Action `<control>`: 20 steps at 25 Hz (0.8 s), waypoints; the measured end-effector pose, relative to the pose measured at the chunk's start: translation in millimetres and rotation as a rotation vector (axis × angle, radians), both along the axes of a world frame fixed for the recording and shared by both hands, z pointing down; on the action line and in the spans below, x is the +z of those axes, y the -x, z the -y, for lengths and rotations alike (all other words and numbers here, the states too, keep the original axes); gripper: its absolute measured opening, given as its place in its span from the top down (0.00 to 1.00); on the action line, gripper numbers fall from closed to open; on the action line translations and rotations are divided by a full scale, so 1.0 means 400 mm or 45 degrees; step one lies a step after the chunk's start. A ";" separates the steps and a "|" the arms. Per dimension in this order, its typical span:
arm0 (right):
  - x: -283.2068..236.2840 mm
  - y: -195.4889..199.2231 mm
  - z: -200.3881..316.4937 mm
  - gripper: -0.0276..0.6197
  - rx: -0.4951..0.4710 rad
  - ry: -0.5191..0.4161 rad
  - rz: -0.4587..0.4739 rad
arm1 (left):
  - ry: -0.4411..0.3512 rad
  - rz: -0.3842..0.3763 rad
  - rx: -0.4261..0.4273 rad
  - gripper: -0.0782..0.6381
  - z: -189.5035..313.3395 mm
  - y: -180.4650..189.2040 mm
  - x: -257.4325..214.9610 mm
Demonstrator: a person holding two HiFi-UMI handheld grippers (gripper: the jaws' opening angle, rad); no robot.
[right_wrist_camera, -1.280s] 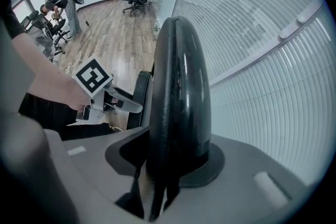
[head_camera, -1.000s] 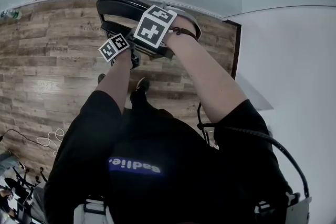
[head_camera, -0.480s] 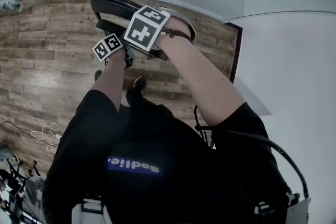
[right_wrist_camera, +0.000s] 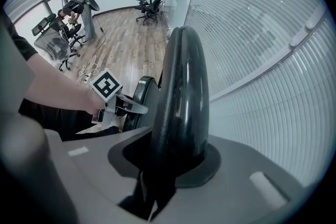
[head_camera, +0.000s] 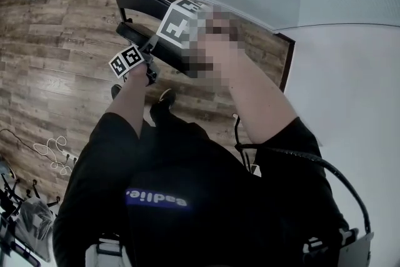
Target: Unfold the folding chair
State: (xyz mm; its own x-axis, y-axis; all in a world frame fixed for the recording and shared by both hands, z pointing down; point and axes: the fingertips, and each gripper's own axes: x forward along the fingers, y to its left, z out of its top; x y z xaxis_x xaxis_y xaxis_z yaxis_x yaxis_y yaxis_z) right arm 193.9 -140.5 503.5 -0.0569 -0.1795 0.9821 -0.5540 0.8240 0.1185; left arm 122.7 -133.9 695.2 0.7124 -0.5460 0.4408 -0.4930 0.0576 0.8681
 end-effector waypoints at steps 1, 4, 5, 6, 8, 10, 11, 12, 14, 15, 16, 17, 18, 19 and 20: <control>0.002 0.000 -0.004 0.80 -0.002 0.007 0.008 | -0.004 -0.007 -0.002 0.57 -0.013 0.010 0.002; 0.009 -0.005 -0.005 0.80 -0.001 0.028 0.029 | -0.011 -0.034 -0.004 0.58 -0.047 0.040 0.011; 0.012 -0.005 0.000 0.80 0.000 0.035 0.036 | -0.010 -0.040 -0.004 0.59 -0.054 0.053 0.014; 0.015 -0.003 0.006 0.80 0.002 0.044 0.044 | -0.007 -0.045 -0.006 0.60 -0.059 0.067 0.019; 0.024 0.002 0.015 0.81 0.004 0.063 0.062 | 0.006 -0.054 -0.009 0.60 -0.075 0.094 0.032; 0.034 0.003 0.020 0.81 0.006 0.071 0.072 | 0.013 -0.064 -0.004 0.61 -0.095 0.118 0.047; 0.038 0.002 0.023 0.81 0.008 0.073 0.074 | 0.014 -0.067 0.003 0.61 -0.103 0.129 0.053; 0.042 0.001 0.026 0.81 0.011 0.078 0.077 | 0.014 -0.068 0.014 0.62 -0.111 0.140 0.059; 0.051 0.000 0.030 0.81 0.020 0.091 0.085 | 0.021 -0.068 0.037 0.62 -0.127 0.163 0.074; 0.057 0.000 0.031 0.81 0.025 0.098 0.089 | 0.029 -0.067 0.049 0.63 -0.137 0.176 0.083; 0.064 0.002 0.033 0.81 0.030 0.105 0.094 | 0.039 -0.066 0.061 0.63 -0.148 0.191 0.094; 0.072 0.005 0.035 0.81 0.032 0.113 0.102 | 0.050 -0.066 0.071 0.64 -0.158 0.207 0.105; 0.080 0.009 0.038 0.81 0.031 0.121 0.111 | 0.060 -0.069 0.078 0.64 -0.166 0.223 0.116; 0.088 0.011 0.042 0.81 0.028 0.128 0.118 | 0.069 -0.077 0.083 0.64 -0.171 0.234 0.125; 0.094 0.010 0.046 0.81 0.027 0.134 0.123 | 0.078 -0.089 0.086 0.64 -0.175 0.240 0.133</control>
